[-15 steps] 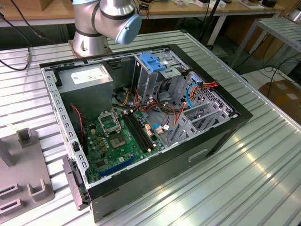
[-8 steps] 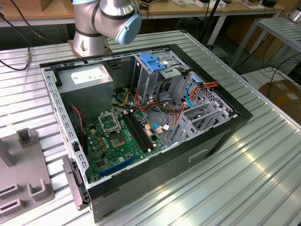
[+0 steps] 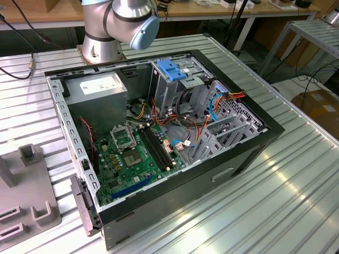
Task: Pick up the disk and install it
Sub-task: 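Pick up the disk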
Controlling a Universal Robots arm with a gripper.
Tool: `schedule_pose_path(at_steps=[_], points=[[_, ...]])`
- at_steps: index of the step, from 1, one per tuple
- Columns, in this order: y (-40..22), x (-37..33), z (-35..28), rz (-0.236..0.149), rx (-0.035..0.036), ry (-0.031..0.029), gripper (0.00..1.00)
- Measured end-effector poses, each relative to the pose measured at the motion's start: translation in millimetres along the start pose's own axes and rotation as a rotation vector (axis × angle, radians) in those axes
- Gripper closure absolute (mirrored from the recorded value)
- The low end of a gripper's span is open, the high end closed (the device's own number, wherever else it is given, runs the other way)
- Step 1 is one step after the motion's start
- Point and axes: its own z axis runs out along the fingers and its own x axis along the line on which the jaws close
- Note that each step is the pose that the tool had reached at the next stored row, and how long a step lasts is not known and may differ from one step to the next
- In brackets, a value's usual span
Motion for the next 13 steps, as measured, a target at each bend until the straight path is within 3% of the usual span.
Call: schedule_pose_path(at_steps=[3,13], points=[[0.0,0.0,0.0,-0.059,0.0024,0.0008,0.89],[0.0,0.0,0.2,-0.198,0.0086,0.0025,0.89]])
